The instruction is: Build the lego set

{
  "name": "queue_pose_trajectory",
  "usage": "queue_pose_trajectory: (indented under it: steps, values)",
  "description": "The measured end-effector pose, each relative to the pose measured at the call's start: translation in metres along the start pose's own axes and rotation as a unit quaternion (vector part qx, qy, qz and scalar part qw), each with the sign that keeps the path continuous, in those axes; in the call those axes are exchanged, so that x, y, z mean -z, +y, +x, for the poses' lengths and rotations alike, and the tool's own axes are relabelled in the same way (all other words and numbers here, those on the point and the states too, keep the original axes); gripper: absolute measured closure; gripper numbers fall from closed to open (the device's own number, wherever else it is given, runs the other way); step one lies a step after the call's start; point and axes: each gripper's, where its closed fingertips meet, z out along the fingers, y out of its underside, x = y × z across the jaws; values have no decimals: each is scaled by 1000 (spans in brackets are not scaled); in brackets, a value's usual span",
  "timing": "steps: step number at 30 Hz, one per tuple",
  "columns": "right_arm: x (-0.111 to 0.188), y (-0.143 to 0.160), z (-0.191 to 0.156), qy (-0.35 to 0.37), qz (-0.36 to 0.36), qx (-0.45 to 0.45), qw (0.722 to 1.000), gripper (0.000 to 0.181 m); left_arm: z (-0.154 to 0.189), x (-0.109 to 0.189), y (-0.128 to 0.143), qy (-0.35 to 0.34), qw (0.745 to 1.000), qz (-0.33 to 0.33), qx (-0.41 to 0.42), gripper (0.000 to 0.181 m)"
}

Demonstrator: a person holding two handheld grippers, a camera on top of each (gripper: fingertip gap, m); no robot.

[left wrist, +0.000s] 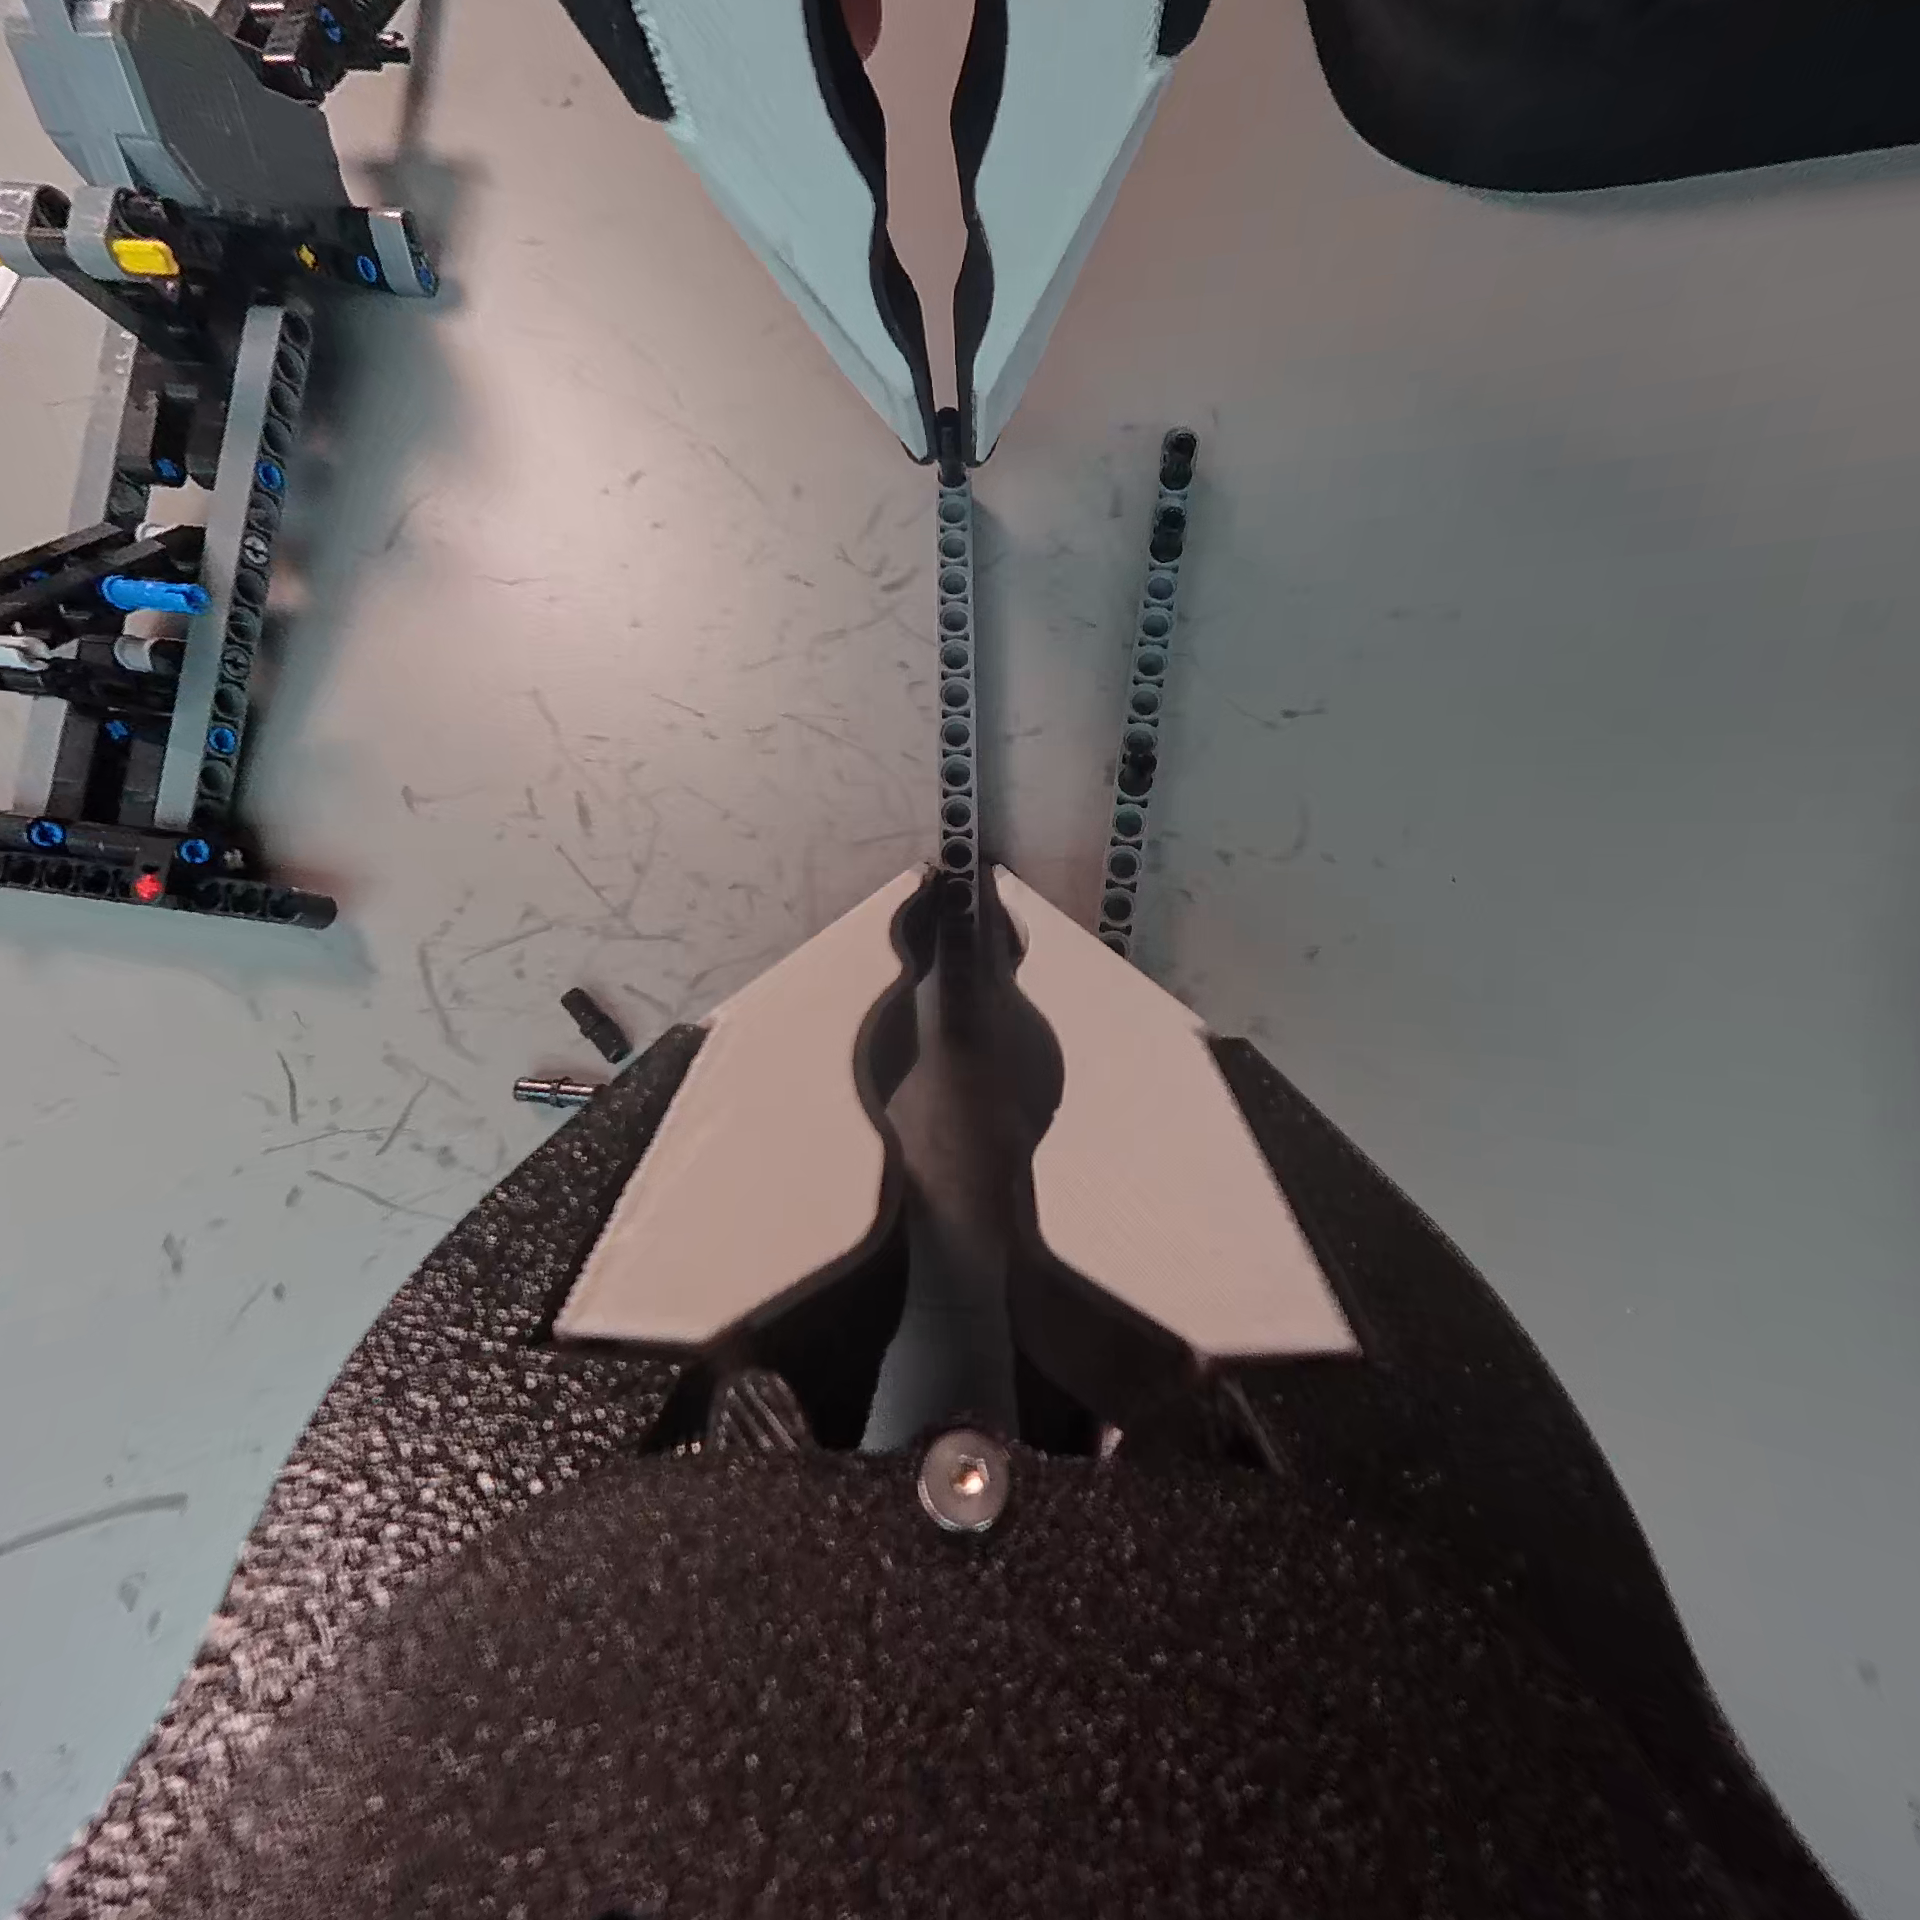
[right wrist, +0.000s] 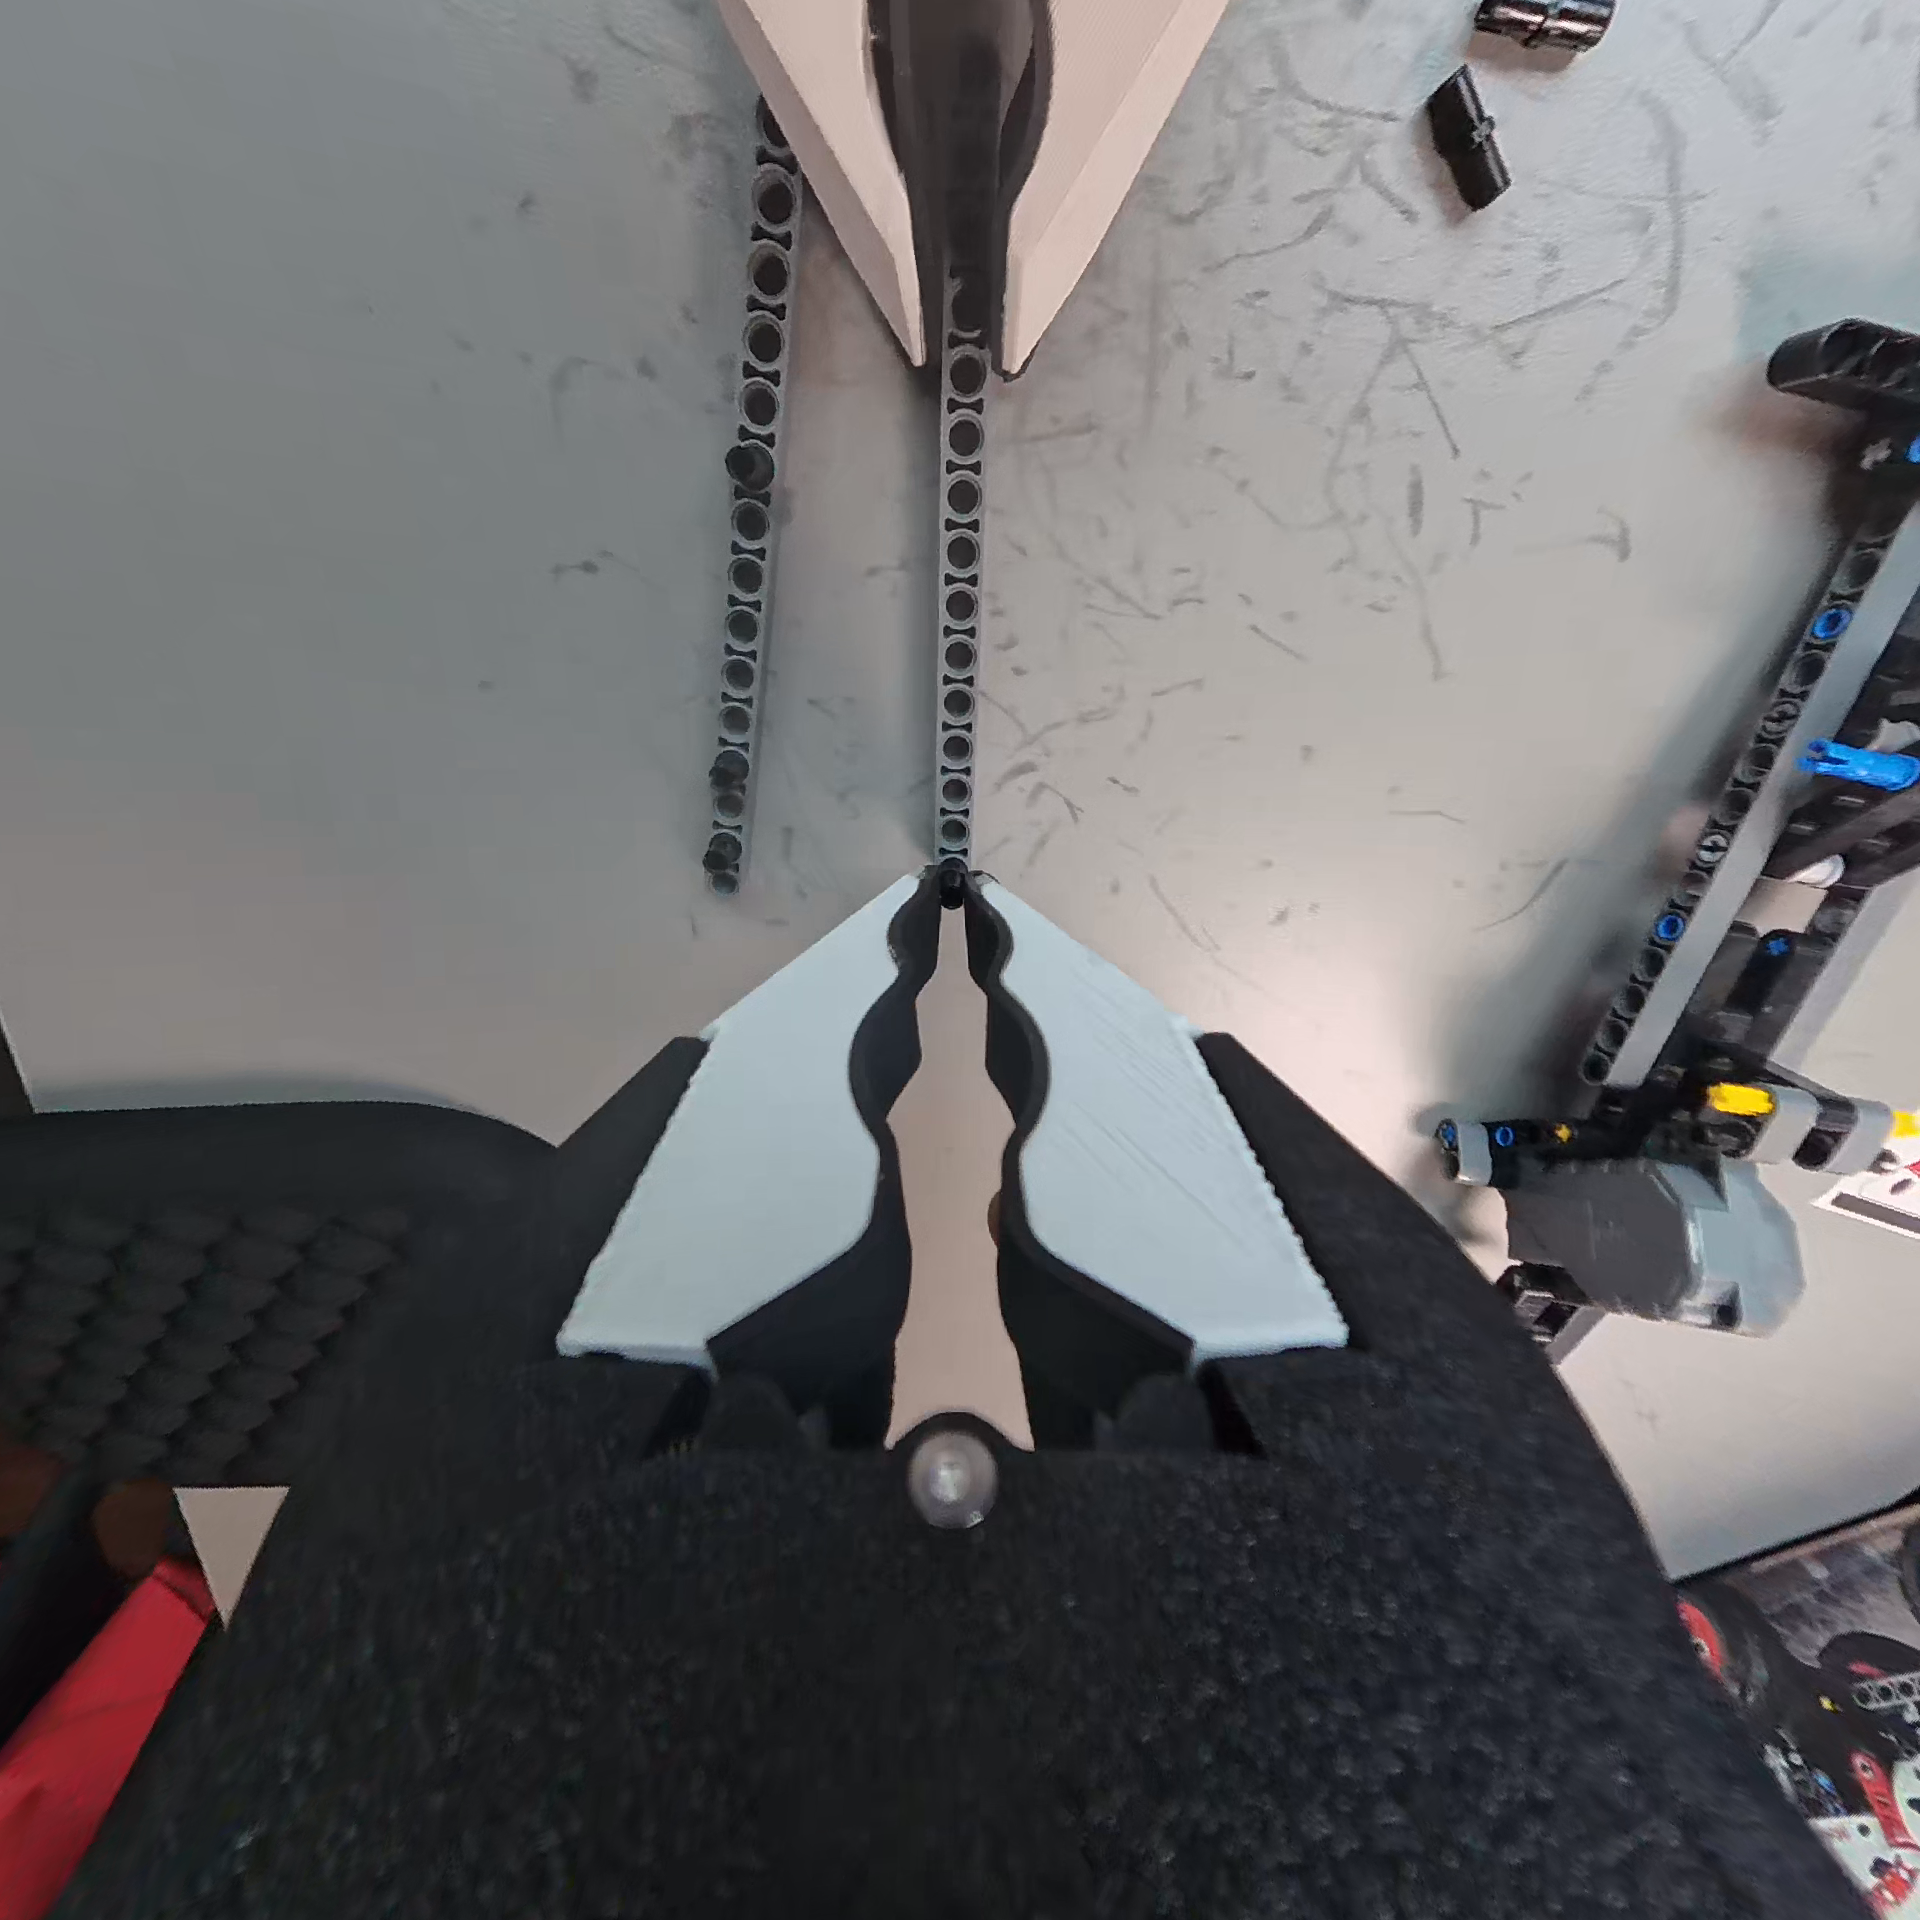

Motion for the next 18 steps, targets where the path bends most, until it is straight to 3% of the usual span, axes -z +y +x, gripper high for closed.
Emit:
queue_pose_trajectory:
  steps: [18]
  values:
    - [1,-6,-2,-6,40,-14,999,177,0,0,0,1,1000,0,1,173]
